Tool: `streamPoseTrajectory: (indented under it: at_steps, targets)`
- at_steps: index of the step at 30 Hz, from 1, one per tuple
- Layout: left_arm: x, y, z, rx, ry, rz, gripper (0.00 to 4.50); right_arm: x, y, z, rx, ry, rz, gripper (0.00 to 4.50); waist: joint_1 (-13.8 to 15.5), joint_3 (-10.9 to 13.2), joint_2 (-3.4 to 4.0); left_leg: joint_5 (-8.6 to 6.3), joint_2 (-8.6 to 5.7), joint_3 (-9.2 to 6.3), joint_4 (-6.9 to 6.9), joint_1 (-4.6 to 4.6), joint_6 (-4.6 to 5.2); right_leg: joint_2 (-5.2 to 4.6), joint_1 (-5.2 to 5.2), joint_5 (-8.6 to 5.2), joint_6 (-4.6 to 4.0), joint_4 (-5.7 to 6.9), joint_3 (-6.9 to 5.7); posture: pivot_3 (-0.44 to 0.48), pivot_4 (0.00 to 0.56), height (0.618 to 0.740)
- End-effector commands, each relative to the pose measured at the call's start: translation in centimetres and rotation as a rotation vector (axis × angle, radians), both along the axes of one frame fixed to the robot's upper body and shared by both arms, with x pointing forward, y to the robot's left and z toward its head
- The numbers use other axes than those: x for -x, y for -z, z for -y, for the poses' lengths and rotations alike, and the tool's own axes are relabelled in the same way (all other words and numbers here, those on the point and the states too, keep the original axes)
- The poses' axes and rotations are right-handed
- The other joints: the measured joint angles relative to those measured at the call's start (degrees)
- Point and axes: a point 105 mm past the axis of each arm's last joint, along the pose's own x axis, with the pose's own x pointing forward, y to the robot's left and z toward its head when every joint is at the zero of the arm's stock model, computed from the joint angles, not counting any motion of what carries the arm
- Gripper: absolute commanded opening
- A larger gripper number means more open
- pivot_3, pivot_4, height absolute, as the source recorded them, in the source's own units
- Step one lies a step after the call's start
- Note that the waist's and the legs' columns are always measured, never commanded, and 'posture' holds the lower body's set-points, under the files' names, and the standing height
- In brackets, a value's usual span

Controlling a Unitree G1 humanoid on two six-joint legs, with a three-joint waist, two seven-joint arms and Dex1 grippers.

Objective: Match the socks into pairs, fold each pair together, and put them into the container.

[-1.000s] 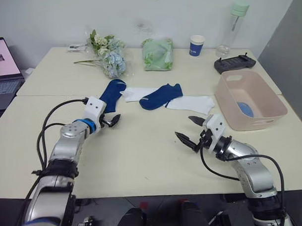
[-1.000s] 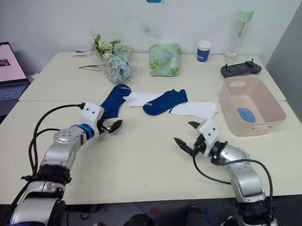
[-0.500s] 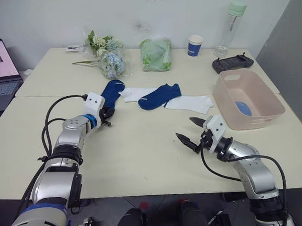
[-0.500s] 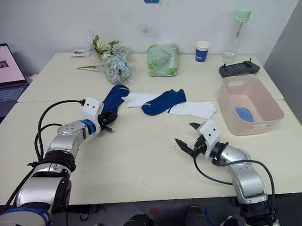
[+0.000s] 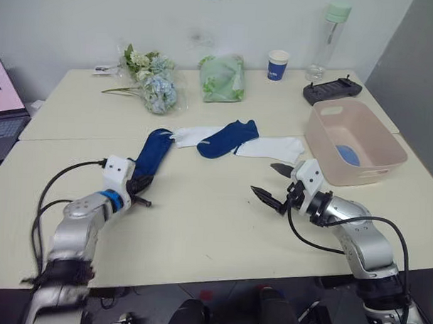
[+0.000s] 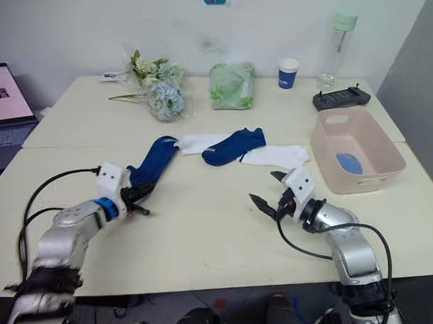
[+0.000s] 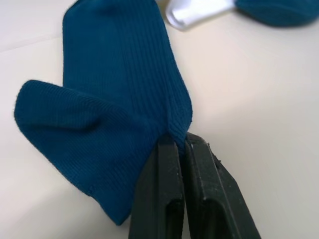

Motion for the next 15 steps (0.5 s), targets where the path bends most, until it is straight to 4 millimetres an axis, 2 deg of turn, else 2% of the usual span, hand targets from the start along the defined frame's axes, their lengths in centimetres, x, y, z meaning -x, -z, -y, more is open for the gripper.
streamPoseTrajectory:
  at_steps: [1,3,6,8,10,13,15]
  targets:
    - [3.8,-1.8,6.1,0.142,0.195,-0.063,0.04,0.0,-1.6,-0.2,-0.029,-0.028,0.051,4.50,0.4,0.0,0.01,-0.01,0.01,-0.01,0.00,-0.03,0.01,0.00,-0.01,0.00,0.01,-0.03,-0.01,0.000,0.150,0.740]
    - [5.2,-2.3,8.8,0.211,0.250,-0.099,0.04,-0.2,-1.6,-0.1,-0.028,-0.031,0.049,4.50,1.1,0.1,-0.03,-0.01,-0.03,-0.05,0.05,-0.04,0.04,-0.02,0.06,0.00,0.01,-0.02,-0.06,0.000,0.150,0.740]
    - [5.5,-3.1,11.7,0.313,0.262,-0.119,0.04,-0.5,-1.6,0.1,-0.030,-0.028,0.044,4.50,1.6,0.0,-0.05,-0.01,-0.08,-0.13,0.13,0.04,0.04,-0.03,0.28,0.00,0.01,-0.04,-0.14,0.000,0.150,0.740]
    - [5.3,-3.3,14.7,0.443,0.289,-0.143,0.53,-0.9,-1.5,0.3,-0.027,-0.025,0.041,4.50,1.7,0.0,-0.04,0.00,-0.13,-0.10,0.14,0.06,0.04,-0.03,0.28,0.00,0.01,-0.03,-0.12,0.000,0.150,0.740]
    - [5.4,-3.2,16.1,0.491,0.313,-0.172,1.05,-1.0,-1.6,0.3,-0.025,-0.025,0.042,4.50,1.8,0.0,-0.07,0.00,-0.30,-0.06,0.14,0.05,0.03,-0.04,0.26,0.00,0.01,-0.06,-0.10,0.000,0.150,0.740]
    - [5.6,-2.9,16.3,0.469,0.343,-0.183,2.01,-1.0,-1.5,0.6,-0.016,-0.021,0.038,4.50,1.1,0.0,-0.06,0.00,-0.33,0.01,0.07,0.04,0.01,0.03,0.15,0.00,0.00,-0.03,-0.06,0.000,0.150,0.740]
    - [5.9,-4.1,16.0,0.466,0.392,-0.140,2.63,-0.9,-1.3,0.9,-0.013,-0.013,0.023,4.50,0.8,0.0,-0.05,0.00,-0.30,-0.02,0.04,0.04,0.00,0.11,0.13,0.00,-0.01,-0.02,-0.07,0.000,0.150,0.740]
